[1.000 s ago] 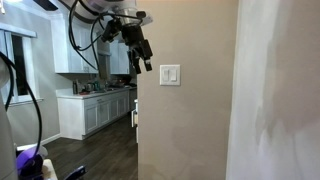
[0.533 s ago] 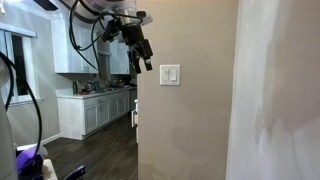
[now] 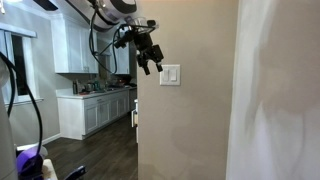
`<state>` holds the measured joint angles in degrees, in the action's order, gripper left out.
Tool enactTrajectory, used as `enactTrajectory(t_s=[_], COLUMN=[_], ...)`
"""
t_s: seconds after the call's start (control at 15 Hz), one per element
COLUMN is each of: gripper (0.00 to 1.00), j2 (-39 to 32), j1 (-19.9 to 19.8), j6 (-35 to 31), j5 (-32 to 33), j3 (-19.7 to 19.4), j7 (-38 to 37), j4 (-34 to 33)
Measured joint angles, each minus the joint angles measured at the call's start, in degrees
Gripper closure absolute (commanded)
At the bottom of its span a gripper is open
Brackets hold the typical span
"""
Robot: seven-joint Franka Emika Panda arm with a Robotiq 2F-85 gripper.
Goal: Flip the switch to turn on the light
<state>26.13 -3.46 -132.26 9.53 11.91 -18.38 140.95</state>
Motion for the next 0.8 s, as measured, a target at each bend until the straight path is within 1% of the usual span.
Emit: enactTrajectory(t_s=[0.13, 0.33, 0.6, 0.67, 0.8], gripper=[0.47, 0.66, 0.92, 0.98, 1.0], j2=[-4.05, -9.34, -15.06, -16.32, -18.55], j1=[0.93, 2.45, 3.36, 3.61, 3.89], j6=[-3.92, -9.91, -15.32, -16.31, -17.91], j5=[0.0, 0.0, 0.0, 0.0, 0.0], j3=[-0.35, -1.26, -2.24, -2.57, -3.07], j7=[2.25, 5.71, 8.72, 9.29, 10.06], j4=[-1.9, -4.39, -7.4, -8.18, -9.71])
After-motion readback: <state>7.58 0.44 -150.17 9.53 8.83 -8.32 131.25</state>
